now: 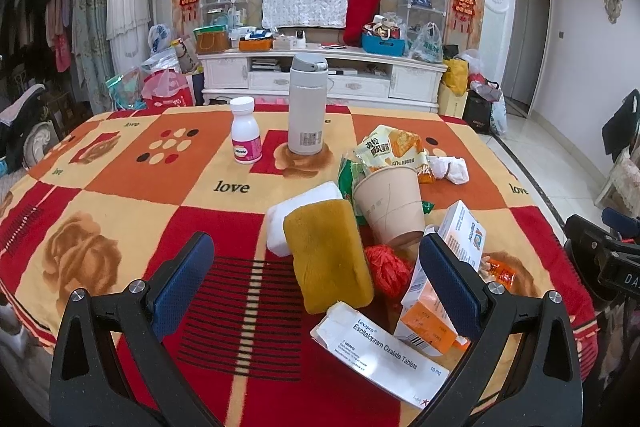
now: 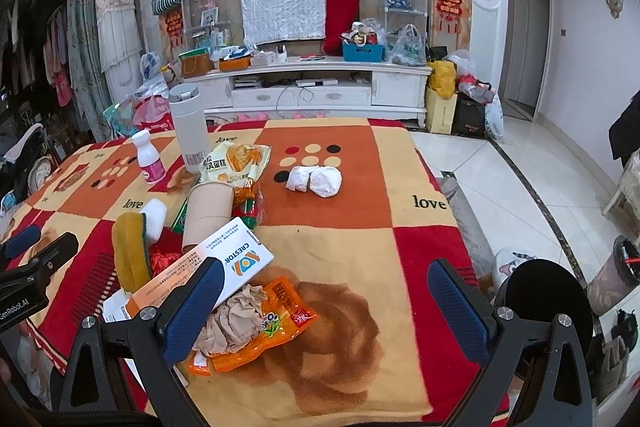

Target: Collect trash

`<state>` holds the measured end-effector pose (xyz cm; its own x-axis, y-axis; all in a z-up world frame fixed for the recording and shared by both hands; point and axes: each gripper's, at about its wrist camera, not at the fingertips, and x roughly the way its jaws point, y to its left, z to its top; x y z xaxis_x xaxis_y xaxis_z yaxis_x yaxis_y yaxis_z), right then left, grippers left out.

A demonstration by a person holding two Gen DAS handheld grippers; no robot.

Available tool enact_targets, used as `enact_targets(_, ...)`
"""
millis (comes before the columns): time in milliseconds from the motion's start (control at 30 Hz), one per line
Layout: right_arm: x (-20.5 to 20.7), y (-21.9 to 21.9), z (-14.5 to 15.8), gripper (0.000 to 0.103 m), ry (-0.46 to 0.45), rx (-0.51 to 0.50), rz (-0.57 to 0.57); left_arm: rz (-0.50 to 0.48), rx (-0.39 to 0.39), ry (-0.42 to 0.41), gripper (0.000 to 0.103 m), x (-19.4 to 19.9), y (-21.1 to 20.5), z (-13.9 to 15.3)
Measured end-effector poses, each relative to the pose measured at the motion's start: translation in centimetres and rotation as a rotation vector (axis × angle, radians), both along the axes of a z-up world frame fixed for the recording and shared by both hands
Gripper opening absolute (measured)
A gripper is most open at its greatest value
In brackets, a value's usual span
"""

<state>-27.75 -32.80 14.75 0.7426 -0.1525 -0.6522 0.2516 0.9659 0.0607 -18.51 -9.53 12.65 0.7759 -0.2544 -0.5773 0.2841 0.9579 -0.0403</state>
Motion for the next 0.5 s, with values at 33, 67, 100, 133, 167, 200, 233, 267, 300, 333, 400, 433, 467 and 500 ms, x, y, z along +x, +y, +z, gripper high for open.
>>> enact_targets(33,0.00,-0.01,-0.01,0.101,0.000,0.001,0.000,0.001,-0.001,0.001,0.102,0.08,0.01,0.04)
enact_targets(67,-0.01,-0.02,-0.03,0.101,-0.002,0.002,0.000,0.001,-0.002,0.003,0.102,0.07,0.02,-0.03)
enact_targets(100,-0.02,-0.04,-0.05,0.101,-0.004,0.002,-0.001,0.002,-0.002,0.004,0.102,0.07,0.03,-0.06)
enact_targets(133,-0.01,-0.04,-0.09,0.101,-0.007,0.004,-0.001,0.003,-0.003,0.005,0.102,0.01,0.07,0.00)
enact_targets(167,-0.04,-0.02,-0.06,0.101,-0.005,0.003,0.001,0.004,-0.003,0.006,0.102,0.00,0.06,-0.02)
enact_targets(200,-0.07,0.01,-0.10,0.101,-0.011,0.002,0.002,0.005,-0.004,0.008,0.102,0.08,0.07,0.01)
enact_targets(233,-0.03,0.02,-0.08,0.101,-0.009,0.002,0.002,0.006,-0.004,0.010,0.102,0.17,0.08,-0.02)
enact_targets(267,0.01,0.01,-0.22,0.101,-0.020,0.005,-0.001,0.007,-0.005,0.012,0.102,0.17,0.09,-0.10)
enact_targets(300,0.02,0.00,-0.24,0.101,-0.018,0.006,0.000,0.008,-0.005,0.014,0.102,0.22,0.12,-0.10)
enact_targets(333,0.03,-0.01,-0.35,0.101,-0.022,0.008,0.001,0.008,-0.007,0.016,0.102,0.23,0.15,-0.15)
enact_targets(400,0.04,-0.06,-0.54,0.101,-0.026,0.004,0.000,0.010,-0.009,0.019,0.102,0.23,0.19,-0.25)
enact_targets(433,0.09,-0.04,-0.75,0.101,-0.038,0.009,-0.001,0.011,-0.009,0.021,0.102,0.26,0.20,-0.29)
enact_targets(467,0.06,0.03,-0.80,0.101,-0.033,0.004,-0.001,0.012,-0.008,0.023,0.102,0.31,0.21,-0.32)
enact_targets(500,0.07,0.01,-0.86,0.101,-0.031,0.004,-0.001,0.014,-0.008,0.025,0.102,0.32,0.22,-0.40)
